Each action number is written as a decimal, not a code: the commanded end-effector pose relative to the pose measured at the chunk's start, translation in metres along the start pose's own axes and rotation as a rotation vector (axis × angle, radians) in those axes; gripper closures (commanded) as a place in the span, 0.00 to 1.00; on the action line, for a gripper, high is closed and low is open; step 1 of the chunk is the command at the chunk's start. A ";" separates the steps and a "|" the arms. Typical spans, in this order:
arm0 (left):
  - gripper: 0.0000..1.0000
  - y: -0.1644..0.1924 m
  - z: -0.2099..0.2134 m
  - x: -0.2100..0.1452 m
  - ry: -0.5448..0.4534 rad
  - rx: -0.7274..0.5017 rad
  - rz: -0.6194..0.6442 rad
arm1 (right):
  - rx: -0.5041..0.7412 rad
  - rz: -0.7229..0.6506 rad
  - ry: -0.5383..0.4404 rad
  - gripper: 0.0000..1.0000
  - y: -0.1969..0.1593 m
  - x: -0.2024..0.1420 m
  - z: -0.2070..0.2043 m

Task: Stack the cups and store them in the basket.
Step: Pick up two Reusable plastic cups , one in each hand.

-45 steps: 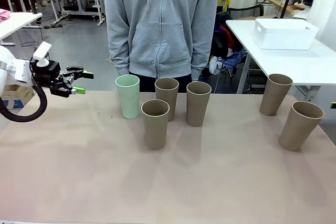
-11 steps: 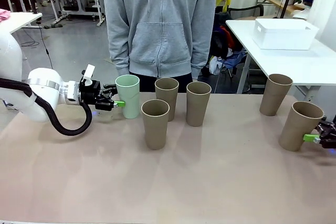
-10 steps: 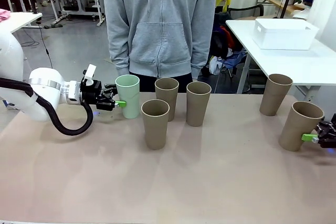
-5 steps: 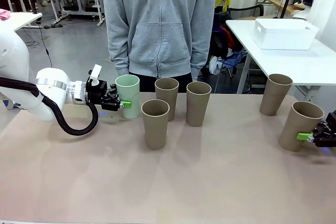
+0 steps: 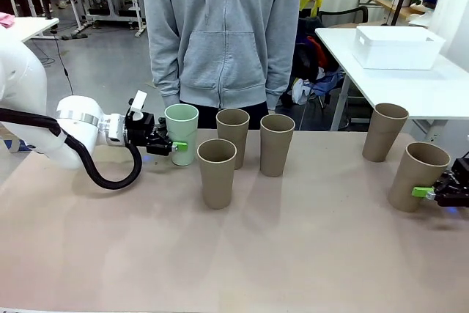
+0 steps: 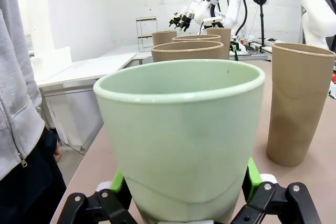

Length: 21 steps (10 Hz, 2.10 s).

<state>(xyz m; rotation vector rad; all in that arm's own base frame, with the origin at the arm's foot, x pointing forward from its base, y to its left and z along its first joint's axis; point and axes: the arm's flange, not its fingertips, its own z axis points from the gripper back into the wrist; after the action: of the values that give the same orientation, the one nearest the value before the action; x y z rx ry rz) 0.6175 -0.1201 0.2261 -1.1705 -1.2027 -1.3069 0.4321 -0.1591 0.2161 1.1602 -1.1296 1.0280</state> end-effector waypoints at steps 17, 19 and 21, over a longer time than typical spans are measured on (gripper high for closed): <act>0.15 -0.122 0.059 0.088 -0.150 0.022 -0.016 | -0.243 0.022 -0.048 0.15 0.133 0.145 -0.118; 0.15 -0.177 0.073 0.092 -0.168 0.004 -0.056 | -0.279 0.049 -0.002 0.15 0.158 0.149 -0.144; 0.15 -0.210 0.098 0.098 -0.167 0.017 -0.113 | -0.243 0.052 0.030 0.15 0.176 0.141 -0.154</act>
<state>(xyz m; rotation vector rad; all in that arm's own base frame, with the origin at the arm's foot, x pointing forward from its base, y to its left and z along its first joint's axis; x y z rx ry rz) 0.4258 -0.0337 0.3169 -1.2761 -1.3437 -1.2497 0.3855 -0.0209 0.3860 0.9187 -1.2563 0.9404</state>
